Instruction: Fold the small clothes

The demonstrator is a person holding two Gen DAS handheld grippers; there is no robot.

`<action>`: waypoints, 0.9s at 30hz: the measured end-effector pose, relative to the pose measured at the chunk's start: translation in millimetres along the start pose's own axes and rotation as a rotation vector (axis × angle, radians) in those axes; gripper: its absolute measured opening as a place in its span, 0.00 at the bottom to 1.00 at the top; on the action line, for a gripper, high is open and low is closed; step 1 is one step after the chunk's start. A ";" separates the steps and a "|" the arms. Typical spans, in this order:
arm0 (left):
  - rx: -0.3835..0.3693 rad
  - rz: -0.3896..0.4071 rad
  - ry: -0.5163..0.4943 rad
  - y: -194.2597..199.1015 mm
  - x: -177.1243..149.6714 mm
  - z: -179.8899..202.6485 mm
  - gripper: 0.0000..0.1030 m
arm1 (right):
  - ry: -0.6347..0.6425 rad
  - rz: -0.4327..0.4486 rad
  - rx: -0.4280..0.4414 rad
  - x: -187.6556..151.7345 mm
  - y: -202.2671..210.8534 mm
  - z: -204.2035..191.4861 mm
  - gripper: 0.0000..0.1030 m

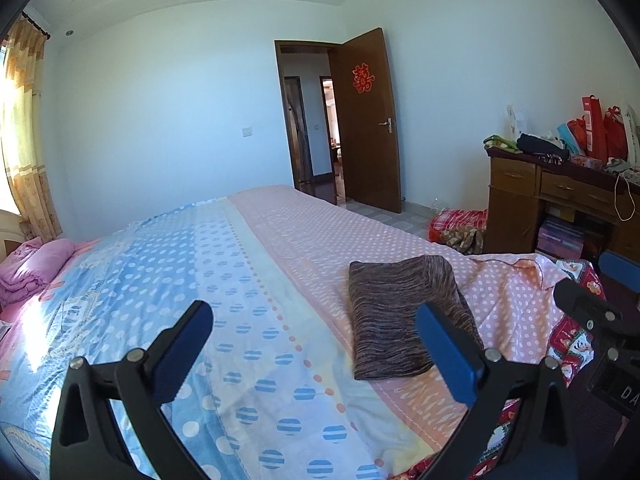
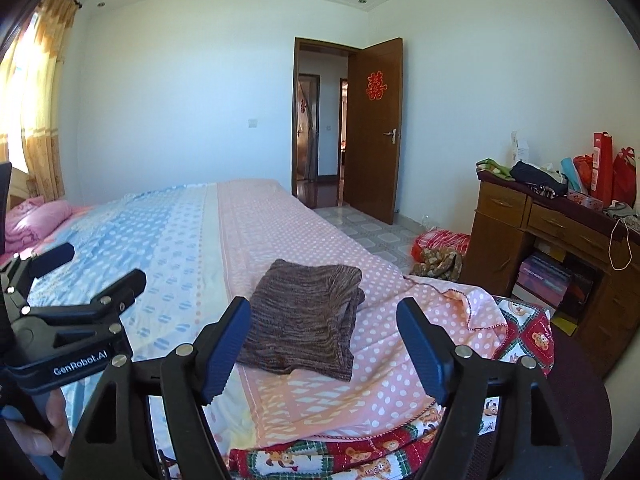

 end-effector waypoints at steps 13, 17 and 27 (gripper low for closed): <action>-0.004 0.011 0.045 15.0 6.5 -6.6 1.00 | 0.036 0.081 -0.003 7.0 21.5 -9.5 0.80; 0.035 0.025 0.034 17.8 7.5 -6.5 1.00 | 0.056 0.103 -0.019 7.8 24.0 -12.1 0.81; 0.056 0.010 0.036 15.9 6.7 -5.3 1.00 | 0.035 0.095 -0.030 7.2 18.4 -5.1 0.82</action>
Point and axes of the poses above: each gripper's, at about its wrist camera, not at the fingertips, and y roughly against the way its jaws point, z to its right, x to its top, the point moved 1 cm from there along -y, roughly the way its jaws point, and after that the axes turned 7 degrees about x, right-handed, at the moved point
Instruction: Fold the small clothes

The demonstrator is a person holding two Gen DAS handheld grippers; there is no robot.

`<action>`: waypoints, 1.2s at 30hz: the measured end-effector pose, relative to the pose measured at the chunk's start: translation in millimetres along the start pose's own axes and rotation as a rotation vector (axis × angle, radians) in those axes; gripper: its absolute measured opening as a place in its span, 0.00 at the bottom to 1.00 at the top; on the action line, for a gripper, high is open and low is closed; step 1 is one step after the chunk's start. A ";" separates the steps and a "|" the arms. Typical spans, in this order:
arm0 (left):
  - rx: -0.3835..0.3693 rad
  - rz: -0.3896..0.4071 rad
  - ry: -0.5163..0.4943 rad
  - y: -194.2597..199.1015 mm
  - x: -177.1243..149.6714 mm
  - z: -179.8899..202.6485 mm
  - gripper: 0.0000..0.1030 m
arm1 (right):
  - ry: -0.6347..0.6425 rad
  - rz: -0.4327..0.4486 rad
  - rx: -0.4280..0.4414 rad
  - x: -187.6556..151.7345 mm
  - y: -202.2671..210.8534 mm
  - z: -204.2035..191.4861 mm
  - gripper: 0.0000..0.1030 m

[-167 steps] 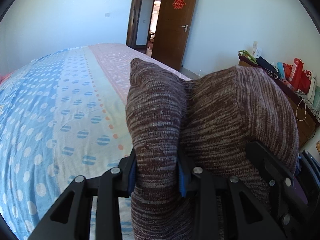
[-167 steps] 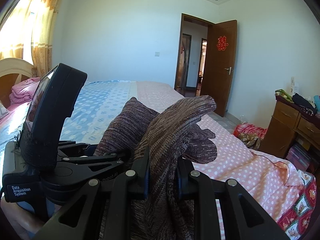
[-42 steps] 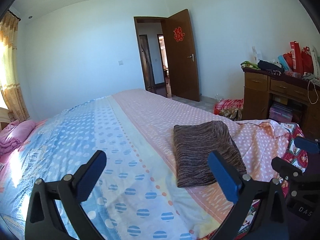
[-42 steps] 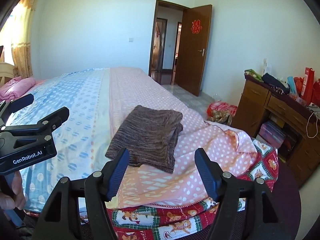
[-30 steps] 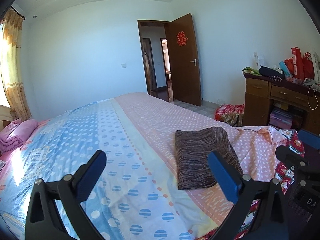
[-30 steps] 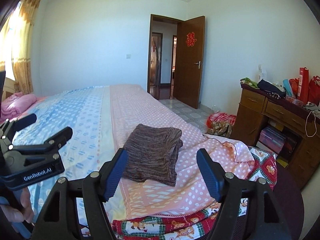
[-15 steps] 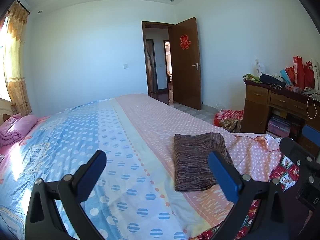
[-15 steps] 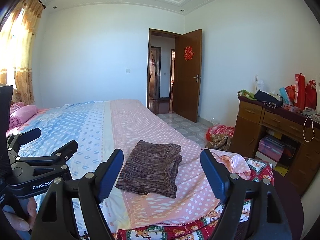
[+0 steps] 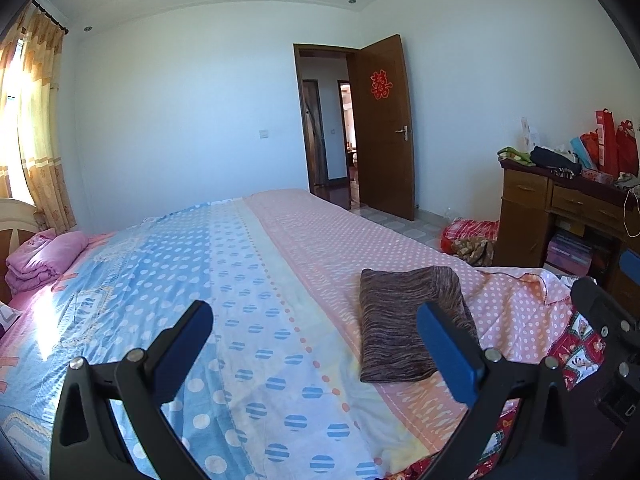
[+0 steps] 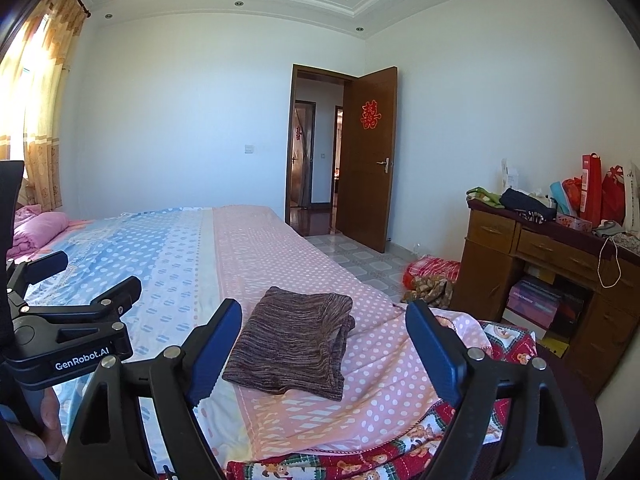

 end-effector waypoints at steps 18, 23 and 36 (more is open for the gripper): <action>0.001 0.006 -0.022 4.8 -0.1 5.9 1.00 | -0.019 -0.021 0.010 -5.0 -2.9 3.6 0.82; 0.004 0.004 -0.022 4.3 0.5 4.7 1.00 | -0.020 -0.022 0.009 -5.3 -3.0 4.4 0.82; 0.012 0.004 -0.026 2.4 2.3 1.6 1.00 | -0.027 -0.025 0.007 -6.9 -2.2 7.4 0.82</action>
Point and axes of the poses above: each gripper's, at about its wrist camera, not at the fingertips, and y roughly against the way its jaws point, z to its right, x to its top, the point moved 1 cm from there along -y, roughly the way its jaws point, and after that the axes turned 7 degrees about x, right-handed, at the moved point
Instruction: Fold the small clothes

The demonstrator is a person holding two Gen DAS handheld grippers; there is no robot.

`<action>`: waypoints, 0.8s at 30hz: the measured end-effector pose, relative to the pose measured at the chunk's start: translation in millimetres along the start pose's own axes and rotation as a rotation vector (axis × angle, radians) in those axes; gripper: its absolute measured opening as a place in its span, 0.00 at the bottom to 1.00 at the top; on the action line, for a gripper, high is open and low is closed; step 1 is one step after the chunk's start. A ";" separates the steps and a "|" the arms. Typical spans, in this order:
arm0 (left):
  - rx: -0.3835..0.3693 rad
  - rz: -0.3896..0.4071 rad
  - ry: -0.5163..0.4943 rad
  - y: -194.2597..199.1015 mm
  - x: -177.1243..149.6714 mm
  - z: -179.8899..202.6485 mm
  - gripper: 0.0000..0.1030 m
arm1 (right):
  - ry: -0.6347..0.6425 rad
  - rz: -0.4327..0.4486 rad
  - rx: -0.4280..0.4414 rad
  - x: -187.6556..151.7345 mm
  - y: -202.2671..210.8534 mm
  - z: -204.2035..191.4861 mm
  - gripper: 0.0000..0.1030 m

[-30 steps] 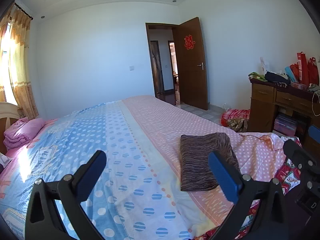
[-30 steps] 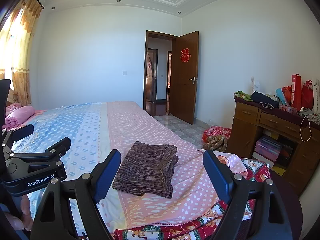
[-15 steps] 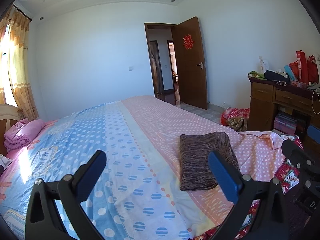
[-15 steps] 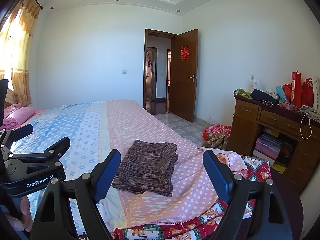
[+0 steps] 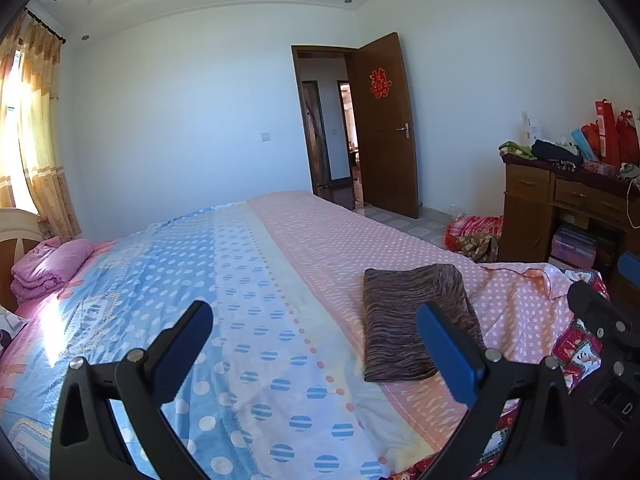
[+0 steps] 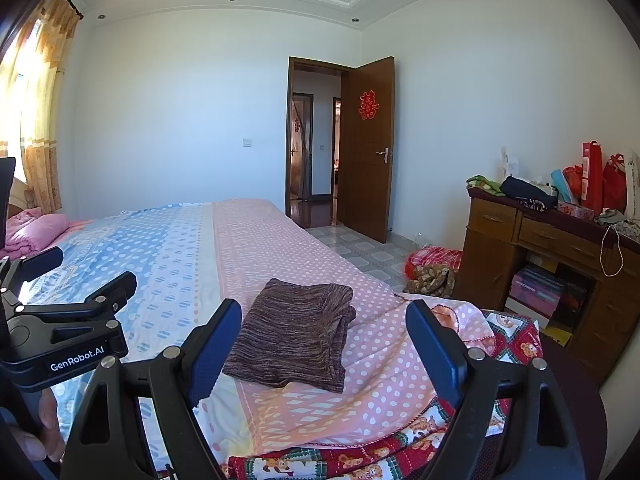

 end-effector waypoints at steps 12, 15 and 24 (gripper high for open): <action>0.014 -0.011 -0.014 -2.7 0.4 3.7 1.00 | 0.001 -0.002 -0.004 -2.0 1.1 1.0 0.82; 0.029 -0.018 -0.019 -3.9 -0.3 4.7 1.00 | -0.001 -0.005 -0.006 -2.8 1.9 1.2 0.82; -0.052 -0.032 -0.009 -7.4 -3.4 3.5 1.00 | 0.005 -0.011 -0.008 -4.1 0.9 -1.8 0.82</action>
Point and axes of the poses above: each gripper's, at about its wrist camera, not at the fingertips, and y roughly against the way its jaws point, z to its right, x to its top, the point moved 1 cm from there along -y, roughly the way its jaws point, and after that the axes turned 7 degrees about x, right-handed, at the moved point
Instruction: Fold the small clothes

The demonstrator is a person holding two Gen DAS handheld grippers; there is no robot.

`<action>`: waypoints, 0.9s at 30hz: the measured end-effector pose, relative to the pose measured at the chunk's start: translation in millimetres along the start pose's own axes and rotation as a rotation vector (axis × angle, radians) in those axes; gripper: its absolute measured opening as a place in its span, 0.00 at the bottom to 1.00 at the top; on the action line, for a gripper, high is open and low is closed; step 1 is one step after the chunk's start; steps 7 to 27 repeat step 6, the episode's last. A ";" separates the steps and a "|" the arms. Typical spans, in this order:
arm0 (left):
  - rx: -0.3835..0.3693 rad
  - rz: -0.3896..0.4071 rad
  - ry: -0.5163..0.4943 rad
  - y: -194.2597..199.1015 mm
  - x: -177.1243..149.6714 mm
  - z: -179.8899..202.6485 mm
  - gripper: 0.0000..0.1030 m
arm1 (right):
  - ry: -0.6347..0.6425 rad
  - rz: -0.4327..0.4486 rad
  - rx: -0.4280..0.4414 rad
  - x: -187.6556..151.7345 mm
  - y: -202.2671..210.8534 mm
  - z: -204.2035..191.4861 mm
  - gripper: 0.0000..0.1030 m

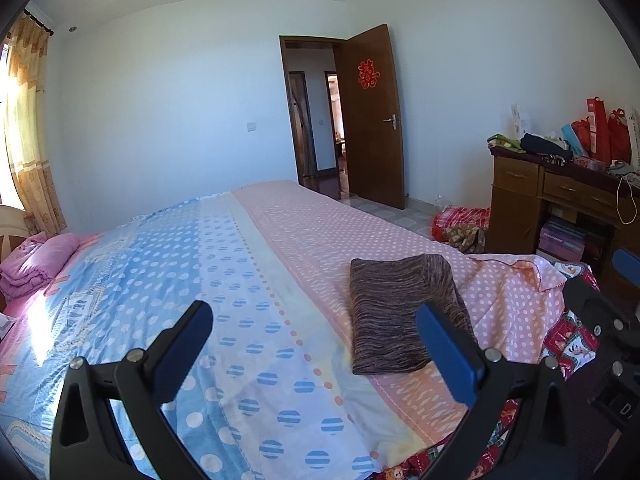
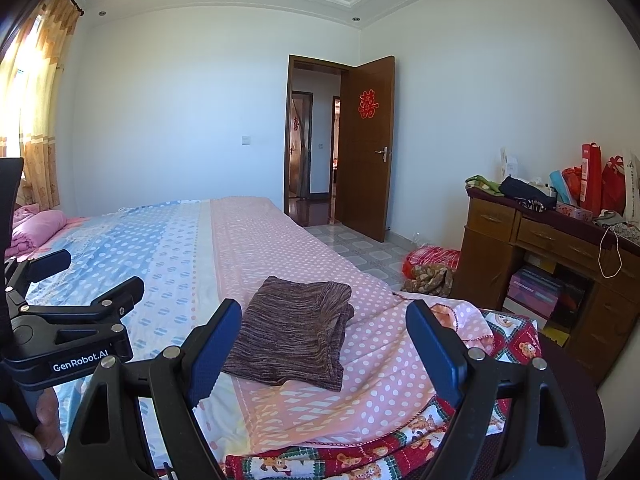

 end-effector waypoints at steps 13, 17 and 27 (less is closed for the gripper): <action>0.008 0.005 -0.007 1.2 0.9 1.2 1.00 | -0.005 -0.013 -0.003 -1.5 -3.1 -0.3 0.82; 0.008 0.005 -0.007 1.2 0.9 1.2 1.00 | -0.005 -0.013 -0.003 -1.5 -3.1 -0.3 0.82; 0.008 0.005 -0.007 1.2 0.9 1.2 1.00 | -0.005 -0.013 -0.003 -1.5 -3.1 -0.3 0.82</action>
Point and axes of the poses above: each gripper's, at about its wrist camera, not at the fingertips, and y roughly against the way its jaws point, z to its right, x to its top, the point moved 1 cm from there along -y, roughly the way its jaws point, and after that the axes turned 7 degrees about x, right-handed, at the moved point
